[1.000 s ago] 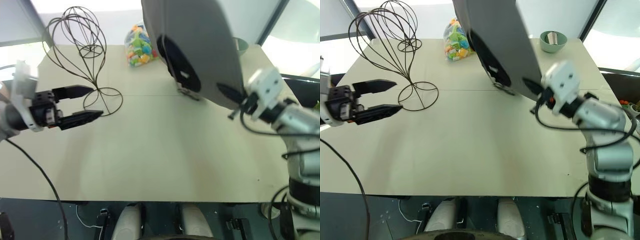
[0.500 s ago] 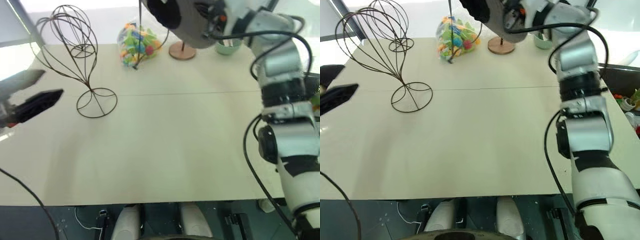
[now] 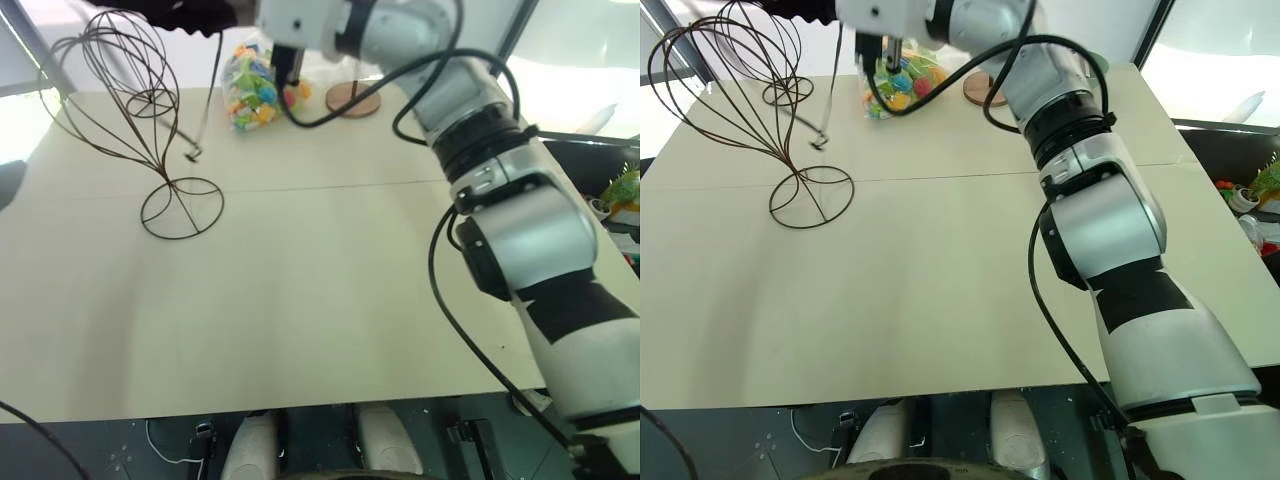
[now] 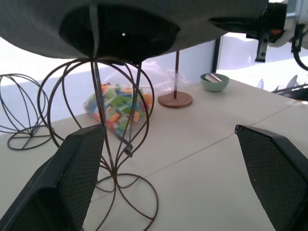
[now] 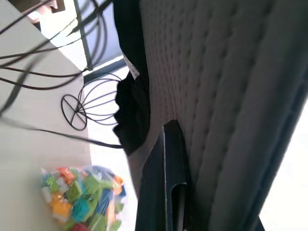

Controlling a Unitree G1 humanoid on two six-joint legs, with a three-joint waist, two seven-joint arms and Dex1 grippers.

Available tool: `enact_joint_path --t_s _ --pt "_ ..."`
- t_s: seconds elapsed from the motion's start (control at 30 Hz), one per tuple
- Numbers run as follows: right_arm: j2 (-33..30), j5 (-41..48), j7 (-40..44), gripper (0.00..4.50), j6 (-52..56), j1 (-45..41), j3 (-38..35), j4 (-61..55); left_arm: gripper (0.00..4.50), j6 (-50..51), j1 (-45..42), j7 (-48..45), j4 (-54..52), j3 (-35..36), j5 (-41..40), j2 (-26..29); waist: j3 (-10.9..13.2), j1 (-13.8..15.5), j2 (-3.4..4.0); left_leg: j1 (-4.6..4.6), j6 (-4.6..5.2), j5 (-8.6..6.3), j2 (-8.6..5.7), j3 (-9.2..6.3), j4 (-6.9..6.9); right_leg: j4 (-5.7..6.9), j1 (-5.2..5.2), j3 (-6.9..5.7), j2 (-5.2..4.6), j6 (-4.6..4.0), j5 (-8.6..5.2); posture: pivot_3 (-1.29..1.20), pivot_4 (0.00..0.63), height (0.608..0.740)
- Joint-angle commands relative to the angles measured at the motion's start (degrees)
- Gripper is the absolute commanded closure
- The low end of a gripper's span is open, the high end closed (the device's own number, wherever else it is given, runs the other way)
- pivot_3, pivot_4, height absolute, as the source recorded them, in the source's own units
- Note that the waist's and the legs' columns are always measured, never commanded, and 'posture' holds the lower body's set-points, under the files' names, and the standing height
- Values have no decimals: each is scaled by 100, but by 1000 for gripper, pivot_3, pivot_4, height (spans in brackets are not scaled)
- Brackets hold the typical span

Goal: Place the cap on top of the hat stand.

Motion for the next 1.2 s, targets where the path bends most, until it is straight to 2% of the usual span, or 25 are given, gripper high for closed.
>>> enact_joint_path --t_s 0.03,0.23,0.37,0.83,1.13,1.2 --pt "86 -223 -339 4489 -447 -27 96 -76 0 44 -7 75 27 466 -172 207 -1 -3 -4 0 -1 1 0 -1 0 0 0 0 0 0 0 0 150 739" --pt "368 -775 -914 4489 -702 294 497 -21 0 202 16 176 176 818 -369 333 -2 -28 -5 1 -3 2 1 -4 -2 5 -2 0 3 0 0 0 150 739" --pt "500 -1103 -1432 4489 -723 166 651 29 0 209 78 168 253 887 -338 374 -1 -41 -3 1 -5 3 1 -5 -4 7 -5 0 4 0 0 0 150 739" --pt "249 -2807 -3269 4489 -1215 -487 1555 -293 0 273 245 260 285 1222 -374 392 0 -57 -3 1 -9 5 1 -4 -7 8 -13 0 6 -1 0 0 150 739" --pt "511 -3085 -3681 4489 -1335 -626 1793 -171 0 375 543 308 128 1624 -511 309 -3 -70 -8 1 -9 5 2 -4 -7 9 -12 0 7 -1 -1 0 150 739" --pt "593 -2938 -3552 4489 -1376 -552 1714 -43 0 408 614 323 88 1729 -573 297 -3 -65 -9 1 -9 5 2 -5 -7 8 -11 0 6 -1 -1 0 150 739"
